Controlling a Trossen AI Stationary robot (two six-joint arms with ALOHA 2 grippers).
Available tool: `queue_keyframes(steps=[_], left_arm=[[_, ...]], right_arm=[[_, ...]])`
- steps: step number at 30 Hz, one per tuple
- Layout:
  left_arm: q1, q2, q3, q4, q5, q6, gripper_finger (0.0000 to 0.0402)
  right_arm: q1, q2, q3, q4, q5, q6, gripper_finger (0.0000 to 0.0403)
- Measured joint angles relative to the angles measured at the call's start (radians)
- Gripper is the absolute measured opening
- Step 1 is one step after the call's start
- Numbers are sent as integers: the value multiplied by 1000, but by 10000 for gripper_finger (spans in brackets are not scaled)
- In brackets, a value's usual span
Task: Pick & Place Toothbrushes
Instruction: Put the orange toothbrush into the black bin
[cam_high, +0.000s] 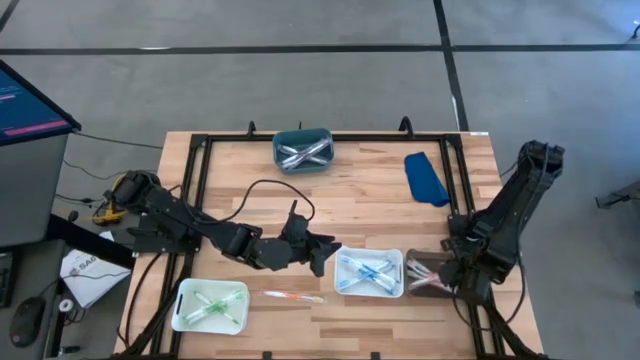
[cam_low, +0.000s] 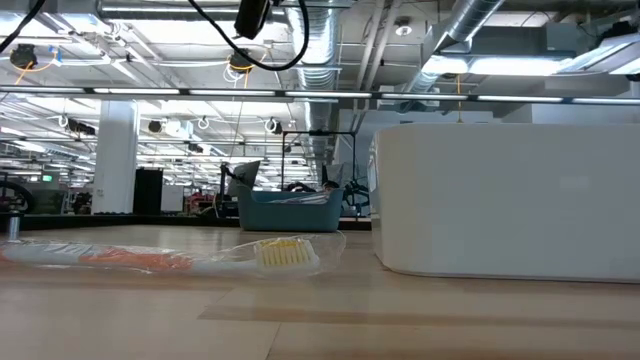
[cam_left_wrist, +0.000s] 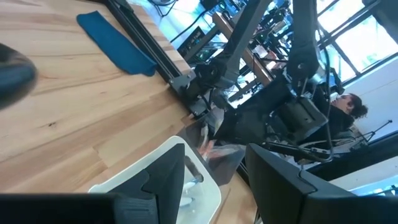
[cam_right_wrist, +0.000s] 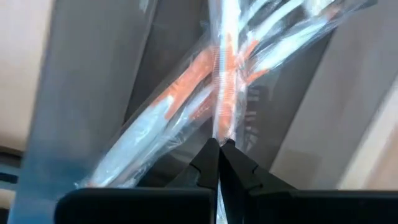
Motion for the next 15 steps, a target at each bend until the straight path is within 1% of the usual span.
queue_keyframes(steps=[4, 9, 12, 15], left_arm=[[0, 0, 0, 4, 0, -3, 163], [-6, 0, 0, 6, 0, -3, 163], [-8, 0, 0, 8, 0, -6, 163], [-8, 0, 0, 10, 0, -6, 163]], right_arm=[[-20, 0, -32, 39, -37, 0, 0], [-24, -8, -28, 30, -35, 17, 3], [-24, -10, -16, 30, -35, 32, 23], [-24, -11, 0, 28, -33, 45, 60]])
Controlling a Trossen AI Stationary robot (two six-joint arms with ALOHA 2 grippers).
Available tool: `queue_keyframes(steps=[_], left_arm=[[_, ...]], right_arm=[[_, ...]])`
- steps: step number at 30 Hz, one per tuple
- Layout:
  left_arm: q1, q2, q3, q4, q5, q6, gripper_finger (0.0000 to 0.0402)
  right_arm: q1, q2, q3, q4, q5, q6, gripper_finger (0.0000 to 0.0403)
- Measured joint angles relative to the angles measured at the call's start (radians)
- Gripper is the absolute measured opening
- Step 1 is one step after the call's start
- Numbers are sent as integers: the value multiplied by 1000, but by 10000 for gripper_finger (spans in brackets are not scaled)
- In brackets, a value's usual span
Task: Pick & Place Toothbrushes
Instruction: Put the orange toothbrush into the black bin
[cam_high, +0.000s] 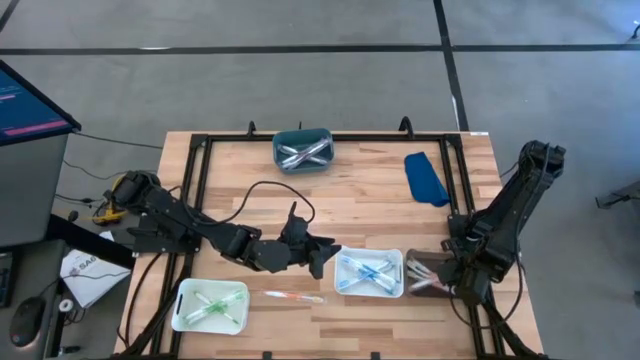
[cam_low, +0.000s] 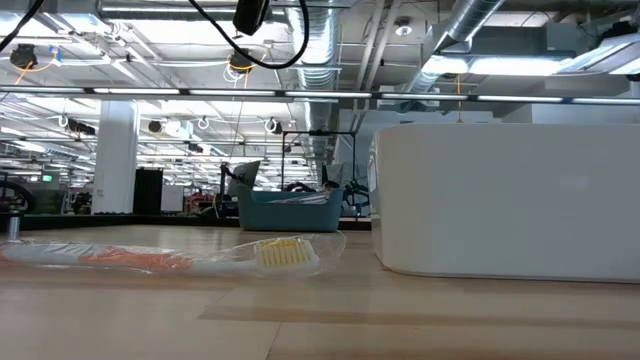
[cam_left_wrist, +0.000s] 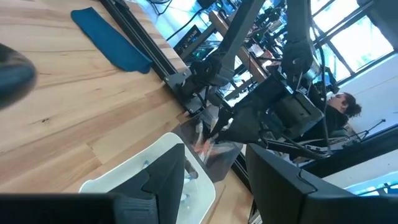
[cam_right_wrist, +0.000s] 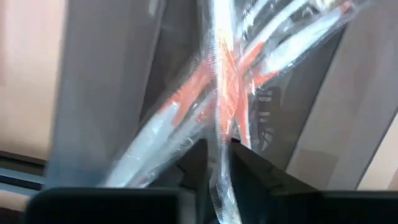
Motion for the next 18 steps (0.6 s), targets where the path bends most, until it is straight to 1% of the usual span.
queue_keyframes(steps=[3, 6, 11, 13, 16, 18], left_arm=[[0, 0, 0, 1, 0, 0, 163], [0, 0, 0, 0, 0, 0, 163], [1, 0, 0, 0, 0, 0, 163], [3, 0, 0, 0, 0, 0, 163], [3, 0, 0, 0, 5, 8, 163], [3, 0, 0, -1, 64, 55, 163]], right_arm=[[1, 0, 29, -4, 6, 1, 106], [1, 0, 72, -48, 38, 0, 154], [1, 0, 176, -169, 136, -56, 229], [1, 0, 221, -232, 198, -71, 250], [-1, 0, 289, -314, 295, -79, 264], [-7, -1, 333, -346, 358, -78, 265]])
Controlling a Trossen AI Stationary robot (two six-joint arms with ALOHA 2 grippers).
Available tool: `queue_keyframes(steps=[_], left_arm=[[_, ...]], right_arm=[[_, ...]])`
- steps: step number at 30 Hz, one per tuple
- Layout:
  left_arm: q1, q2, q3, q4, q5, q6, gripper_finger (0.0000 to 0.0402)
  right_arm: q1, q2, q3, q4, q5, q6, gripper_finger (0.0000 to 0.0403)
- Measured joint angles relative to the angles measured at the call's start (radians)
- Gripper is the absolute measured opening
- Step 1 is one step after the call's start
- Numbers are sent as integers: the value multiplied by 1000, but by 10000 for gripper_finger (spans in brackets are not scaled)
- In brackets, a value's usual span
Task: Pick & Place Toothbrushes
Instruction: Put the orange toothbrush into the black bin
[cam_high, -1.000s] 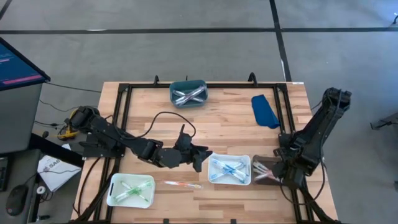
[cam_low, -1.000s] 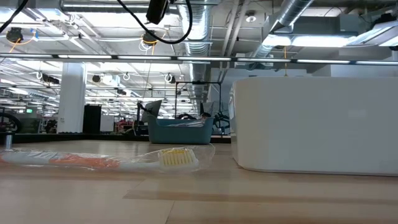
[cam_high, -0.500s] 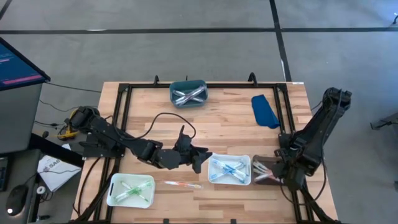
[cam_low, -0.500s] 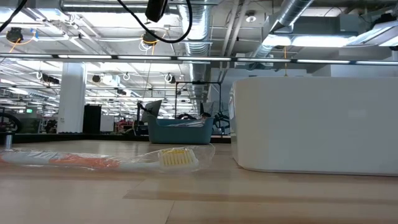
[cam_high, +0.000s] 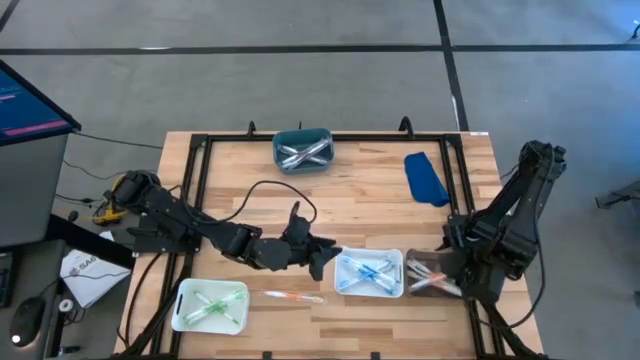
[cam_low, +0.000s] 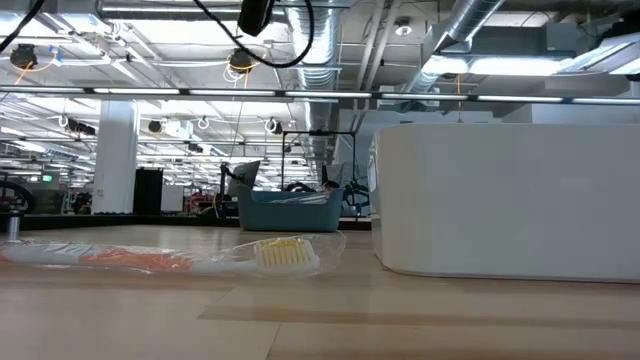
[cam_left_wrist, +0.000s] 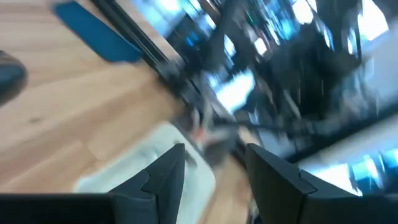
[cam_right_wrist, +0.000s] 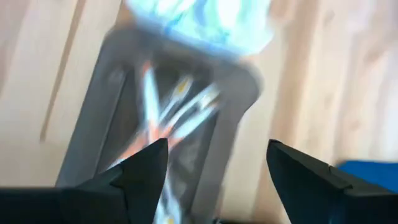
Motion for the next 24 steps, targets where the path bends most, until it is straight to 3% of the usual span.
queue_keyframes(steps=[3, 7, 15, 19, 24], left_arm=[[-2, 0, 0, -3, 132, 77, 158], [-21, 0, -1, -64, 237, 68, 136], [-61, 0, 13, -218, 367, -23, 72], [-68, 0, 100, -336, 403, -45, 35], [-80, 0, 235, -614, 419, -16, 3]], right_arm=[[-27, 0, 64, -13, 77, 27, 264], [-91, 0, 134, -14, 115, 23, 265], [-210, 0, 224, -12, 116, -4, 265], [-241, 0, 235, -10, 115, -4, 265], [-268, 0, 235, -10, 115, -4, 265]])
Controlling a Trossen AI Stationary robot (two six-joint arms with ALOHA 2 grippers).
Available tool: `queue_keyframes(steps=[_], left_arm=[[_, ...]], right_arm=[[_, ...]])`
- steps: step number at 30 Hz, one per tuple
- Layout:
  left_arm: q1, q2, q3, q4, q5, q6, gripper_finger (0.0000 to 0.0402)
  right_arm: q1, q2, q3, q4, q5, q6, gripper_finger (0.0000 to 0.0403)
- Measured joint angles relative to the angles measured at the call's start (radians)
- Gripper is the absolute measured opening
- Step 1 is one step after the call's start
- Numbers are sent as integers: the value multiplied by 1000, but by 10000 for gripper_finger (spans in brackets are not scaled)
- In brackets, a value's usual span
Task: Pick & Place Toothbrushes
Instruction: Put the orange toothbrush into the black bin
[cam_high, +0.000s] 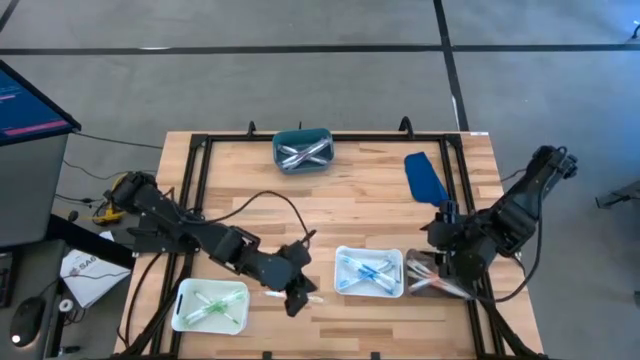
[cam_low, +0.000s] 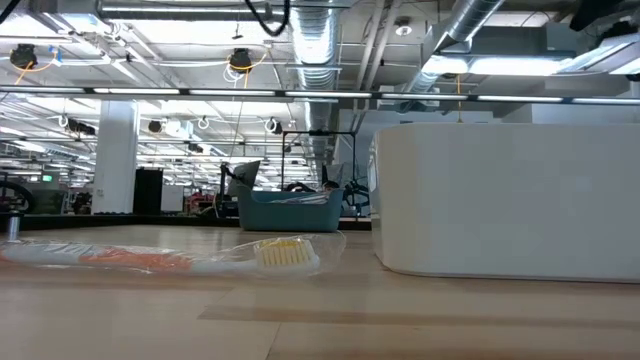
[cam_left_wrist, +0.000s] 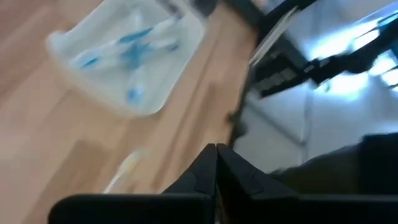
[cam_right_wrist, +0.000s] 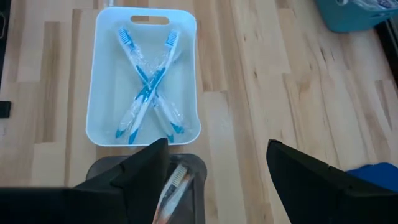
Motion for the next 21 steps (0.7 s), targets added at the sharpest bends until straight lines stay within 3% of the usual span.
queue_keyframes(steps=[4, 8, 15, 18, 21], left_arm=[[-17, 15, 61, -234, 2, 1, 1], [-33, 39, 62, -346, 7, 39, 1], [-55, 132, 62, -415, -72, 231, 1], [-44, 175, 62, -363, -20, 247, 4], [-46, 220, 62, -333, 33, 367, 13]], right_arm=[[-18, 0, 0, 0, 0, 0, 265], [-35, 0, 0, 4, 0, 0, 265], [-98, 0, 0, 78, 0, 0, 265], [-133, 0, 0, 125, 0, 1, 265], [-170, 1, 0, 172, 0, 2, 265]])
